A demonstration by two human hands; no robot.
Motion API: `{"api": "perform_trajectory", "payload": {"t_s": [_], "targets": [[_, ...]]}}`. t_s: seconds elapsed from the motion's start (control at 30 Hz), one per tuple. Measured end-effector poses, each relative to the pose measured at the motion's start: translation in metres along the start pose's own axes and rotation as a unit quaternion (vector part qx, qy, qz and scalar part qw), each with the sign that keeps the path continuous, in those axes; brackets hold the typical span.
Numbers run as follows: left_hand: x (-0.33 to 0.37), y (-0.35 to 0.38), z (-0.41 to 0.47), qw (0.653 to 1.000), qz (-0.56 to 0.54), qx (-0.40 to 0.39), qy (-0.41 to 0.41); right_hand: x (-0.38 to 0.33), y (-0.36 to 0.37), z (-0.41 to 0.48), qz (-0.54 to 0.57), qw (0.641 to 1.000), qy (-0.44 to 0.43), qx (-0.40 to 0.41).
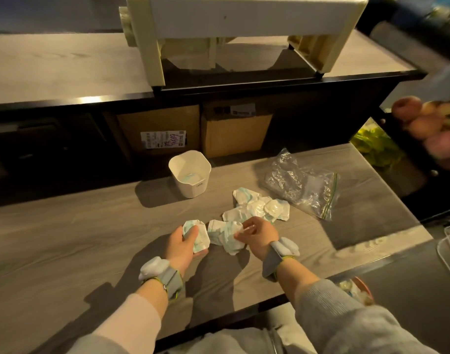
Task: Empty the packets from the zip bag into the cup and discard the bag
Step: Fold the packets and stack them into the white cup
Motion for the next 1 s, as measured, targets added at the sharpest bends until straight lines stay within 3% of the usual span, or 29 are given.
{"api": "perform_trajectory", "payload": {"t_s": [0.17,0.37,0.5,0.67,0.8,1.0], "targets": [[-0.004,-0.002,-0.005,1.0,0.001,0.007,0.004,0.02,0.02,-0.005,-0.125,0.991,0.024,-0.043],[-0.011,-0.002,-0.012,1.0,-0.007,0.002,-0.009,0.021,0.018,-0.01,-0.139,0.99,-0.018,-0.003],[-0.011,0.004,-0.019,1.0,-0.027,-0.01,-0.009,0.023,0.011,-0.019,-0.043,0.999,0.007,0.015],[-0.006,0.013,-0.03,0.998,-0.054,-0.026,-0.026,0.005,0.014,-0.045,0.234,0.966,0.013,-0.107],[0.001,0.018,-0.036,0.993,-0.092,-0.058,-0.041,-0.009,0.018,-0.056,0.241,0.957,0.008,-0.162],[0.001,0.013,-0.04,0.987,-0.115,-0.103,-0.053,-0.016,0.025,-0.052,0.198,0.973,0.007,-0.116]]}}
Point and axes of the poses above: each hand's wrist, its own z-axis towards the middle knuckle, its own y-axis out of the palm, x = y × z, the point moved 5 cm from there along z, towards the middle knuckle, and after that the axes turned 3 degrees about y, right-handed, at the moved point
